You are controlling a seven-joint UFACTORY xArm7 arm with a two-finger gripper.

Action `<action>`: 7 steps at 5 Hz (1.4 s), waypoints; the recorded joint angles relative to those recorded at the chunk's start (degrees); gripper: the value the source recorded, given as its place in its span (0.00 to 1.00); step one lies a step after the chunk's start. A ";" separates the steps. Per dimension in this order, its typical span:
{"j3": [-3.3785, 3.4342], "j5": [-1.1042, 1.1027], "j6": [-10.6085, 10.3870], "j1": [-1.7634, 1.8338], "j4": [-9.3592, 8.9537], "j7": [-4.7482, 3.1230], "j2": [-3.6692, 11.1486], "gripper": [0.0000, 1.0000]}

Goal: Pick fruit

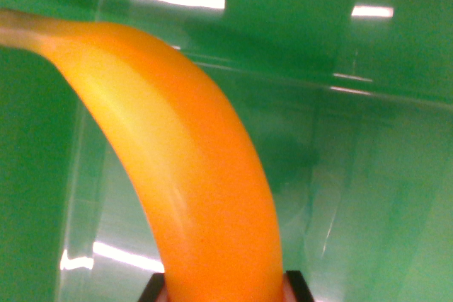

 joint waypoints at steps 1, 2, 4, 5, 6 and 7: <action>0.00 0.00 0.00 0.00 0.00 0.00 0.00 1.00; 0.02 0.06 2.54 -0.03 1.50 0.00 -1.05 1.00; 0.04 0.11 5.18 -0.05 3.05 -0.01 -2.13 1.00; 0.04 0.11 5.18 -0.05 3.05 -0.01 -2.13 1.00; 0.06 0.17 7.90 -0.08 4.65 -0.01 -3.25 1.00; 0.06 0.17 7.90 -0.08 4.65 -0.01 -3.25 1.00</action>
